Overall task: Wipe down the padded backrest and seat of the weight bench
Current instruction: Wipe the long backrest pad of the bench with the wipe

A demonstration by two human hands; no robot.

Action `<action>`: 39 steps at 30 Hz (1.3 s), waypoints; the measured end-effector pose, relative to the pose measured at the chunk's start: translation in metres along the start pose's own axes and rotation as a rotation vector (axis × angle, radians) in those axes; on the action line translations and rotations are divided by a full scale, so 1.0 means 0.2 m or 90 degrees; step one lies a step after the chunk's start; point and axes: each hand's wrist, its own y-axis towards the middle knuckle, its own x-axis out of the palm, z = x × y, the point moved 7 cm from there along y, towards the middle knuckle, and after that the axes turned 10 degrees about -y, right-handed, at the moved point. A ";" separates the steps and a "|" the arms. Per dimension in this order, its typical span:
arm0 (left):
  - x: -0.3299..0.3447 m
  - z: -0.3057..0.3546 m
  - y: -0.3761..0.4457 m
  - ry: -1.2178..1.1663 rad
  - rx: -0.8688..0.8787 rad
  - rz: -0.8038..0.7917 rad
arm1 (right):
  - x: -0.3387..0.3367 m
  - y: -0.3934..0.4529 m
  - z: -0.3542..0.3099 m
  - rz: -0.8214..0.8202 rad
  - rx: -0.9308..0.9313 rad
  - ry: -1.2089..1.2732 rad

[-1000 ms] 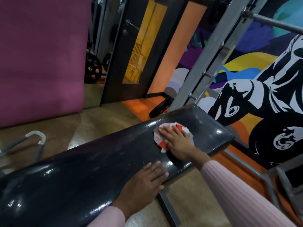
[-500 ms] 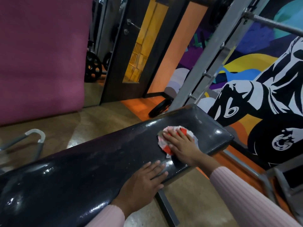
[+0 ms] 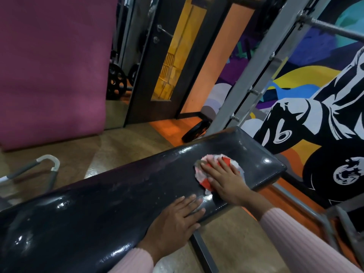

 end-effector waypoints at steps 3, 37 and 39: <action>0.01 0.00 0.00 -0.002 0.004 -0.004 | 0.02 -0.08 0.12 -0.022 -0.011 0.008; 0.01 0.00 0.00 -0.016 -0.003 -0.009 | 0.00 0.33 0.00 -0.079 0.080 0.006; 0.01 0.00 0.00 -0.021 0.002 -0.009 | -0.02 0.34 -0.10 -0.072 0.076 0.016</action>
